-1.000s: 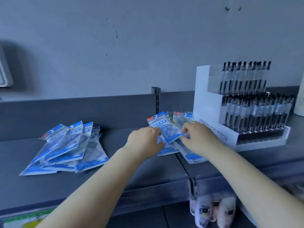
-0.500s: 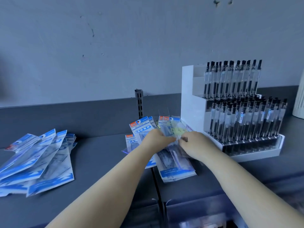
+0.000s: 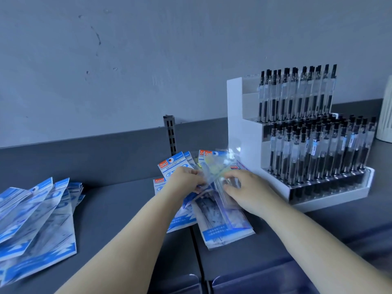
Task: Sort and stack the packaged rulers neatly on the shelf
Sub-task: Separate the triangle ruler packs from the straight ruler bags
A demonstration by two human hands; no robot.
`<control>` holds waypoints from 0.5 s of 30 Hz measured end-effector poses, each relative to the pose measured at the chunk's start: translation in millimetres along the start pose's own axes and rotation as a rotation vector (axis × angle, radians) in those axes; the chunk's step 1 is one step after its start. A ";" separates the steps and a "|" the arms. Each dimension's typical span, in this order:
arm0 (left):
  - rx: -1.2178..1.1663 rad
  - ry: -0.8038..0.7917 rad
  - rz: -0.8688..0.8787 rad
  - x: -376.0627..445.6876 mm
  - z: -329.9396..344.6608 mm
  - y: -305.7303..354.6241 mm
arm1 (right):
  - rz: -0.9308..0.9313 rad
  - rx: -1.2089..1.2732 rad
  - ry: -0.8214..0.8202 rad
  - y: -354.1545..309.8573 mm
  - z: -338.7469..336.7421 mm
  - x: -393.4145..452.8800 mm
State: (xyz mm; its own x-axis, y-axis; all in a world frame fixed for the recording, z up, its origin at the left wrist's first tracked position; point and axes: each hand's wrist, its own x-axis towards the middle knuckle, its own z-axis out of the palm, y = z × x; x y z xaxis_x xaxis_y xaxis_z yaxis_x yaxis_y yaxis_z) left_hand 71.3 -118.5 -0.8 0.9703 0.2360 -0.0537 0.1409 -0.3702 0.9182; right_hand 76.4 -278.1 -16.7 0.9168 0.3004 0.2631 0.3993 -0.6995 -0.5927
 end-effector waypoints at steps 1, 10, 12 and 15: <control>-0.041 0.007 -0.015 0.3 -2.6 -0.3 | 0.036 0.007 0.005 0.6 -0.8 -0.4; -0.430 -0.030 -0.109 -7.4 -16.3 -1.7 | 0.183 -0.012 -0.093 -10.9 -11.1 6.8; -0.438 -0.039 -0.102 -8.5 -18.8 -3.1 | 0.207 -0.069 -0.146 -16.7 -15.1 11.0; -0.411 -0.037 -0.096 -10.5 -21.6 -4.1 | 0.260 -0.091 -0.236 -24.6 -20.5 18.4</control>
State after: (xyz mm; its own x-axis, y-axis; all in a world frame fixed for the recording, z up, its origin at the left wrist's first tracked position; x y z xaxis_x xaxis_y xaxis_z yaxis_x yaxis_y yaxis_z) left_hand 56.2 -100.0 4.5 0.9640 0.2169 -0.1539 0.1480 0.0433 0.9880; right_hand 83.3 -268.6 18.3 0.9680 0.2388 -0.0770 0.1599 -0.8237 -0.5440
